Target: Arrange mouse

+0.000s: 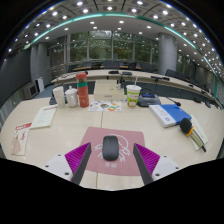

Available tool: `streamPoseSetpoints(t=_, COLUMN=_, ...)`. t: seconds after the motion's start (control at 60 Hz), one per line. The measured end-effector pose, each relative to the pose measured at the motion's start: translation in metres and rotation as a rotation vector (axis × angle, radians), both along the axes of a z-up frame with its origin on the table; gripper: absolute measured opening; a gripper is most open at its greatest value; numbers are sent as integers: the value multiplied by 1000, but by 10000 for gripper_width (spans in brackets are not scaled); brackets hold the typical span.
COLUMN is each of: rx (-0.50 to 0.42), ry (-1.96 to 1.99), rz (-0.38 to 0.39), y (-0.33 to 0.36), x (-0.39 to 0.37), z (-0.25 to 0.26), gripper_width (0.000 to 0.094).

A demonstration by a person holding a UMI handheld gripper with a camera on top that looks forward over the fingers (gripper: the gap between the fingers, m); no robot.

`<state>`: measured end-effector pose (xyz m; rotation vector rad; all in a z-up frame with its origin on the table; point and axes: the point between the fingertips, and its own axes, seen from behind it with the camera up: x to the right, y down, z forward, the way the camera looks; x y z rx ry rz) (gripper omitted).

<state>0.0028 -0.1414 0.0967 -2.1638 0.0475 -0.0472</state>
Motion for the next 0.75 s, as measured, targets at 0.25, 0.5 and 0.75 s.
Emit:
streamPoseSetpoints(t=0.25, rx=62, ry=-26, rz=5, y=-122, x=-19, z=81, gripper_width=859)
streamPoseSetpoints(t=0.5, rx=75, ry=-6, rz=5, y=-234, x=-26, z=107, gripper_width=858)
streamPoseSetpoints(t=0.75, rx=91, ry=1, rz=4, y=-280, x=-25, z=120, gripper_width=853)
